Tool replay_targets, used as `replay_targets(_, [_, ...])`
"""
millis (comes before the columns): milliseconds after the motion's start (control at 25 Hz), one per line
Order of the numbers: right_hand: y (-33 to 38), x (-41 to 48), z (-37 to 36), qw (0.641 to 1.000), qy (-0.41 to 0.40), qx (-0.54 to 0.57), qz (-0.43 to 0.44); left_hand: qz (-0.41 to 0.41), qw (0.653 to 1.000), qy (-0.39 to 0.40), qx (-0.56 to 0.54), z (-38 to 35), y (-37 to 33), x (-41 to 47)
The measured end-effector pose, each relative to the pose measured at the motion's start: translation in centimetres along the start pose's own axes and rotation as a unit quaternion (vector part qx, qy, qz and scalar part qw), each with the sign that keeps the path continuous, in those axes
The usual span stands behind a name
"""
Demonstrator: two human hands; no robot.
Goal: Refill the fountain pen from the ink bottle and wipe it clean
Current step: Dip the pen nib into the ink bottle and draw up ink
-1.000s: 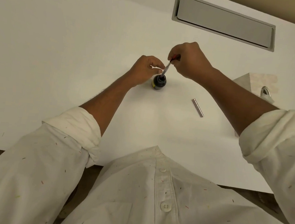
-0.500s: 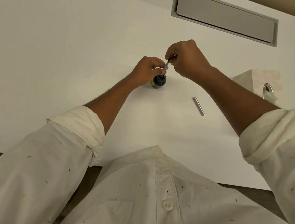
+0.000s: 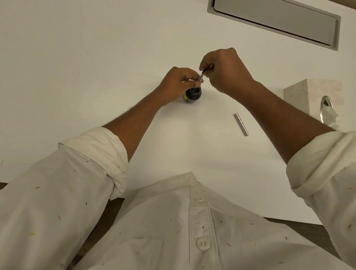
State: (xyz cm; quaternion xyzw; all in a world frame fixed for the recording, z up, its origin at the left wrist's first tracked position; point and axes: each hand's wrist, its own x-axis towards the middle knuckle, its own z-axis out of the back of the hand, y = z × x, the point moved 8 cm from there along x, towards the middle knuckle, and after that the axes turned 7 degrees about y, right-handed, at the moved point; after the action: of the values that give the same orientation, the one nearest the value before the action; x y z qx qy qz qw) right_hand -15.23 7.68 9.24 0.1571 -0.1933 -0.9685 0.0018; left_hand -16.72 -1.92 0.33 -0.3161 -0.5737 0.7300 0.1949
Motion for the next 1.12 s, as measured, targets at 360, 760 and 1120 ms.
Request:
replay_targets(360, [-0.2,-0.2,0.1,1.000,-0.006,0.018,0.001,0.000,1.000,0.009,-0.002,-0.4,0.5,0.2])
replay_targets(760, [-0.7,-0.8,-0.3,0.999,-0.011,0.032,-0.016,-0.006,1.000,0.012,0.026,-0.4,0.7,0.5])
replay_targets(1120, [-1.5,-1.0,0.2,0.996,-0.030,0.073,-0.052,-0.005,1.000,0.012,0.012,-0.5,0.8,0.5])
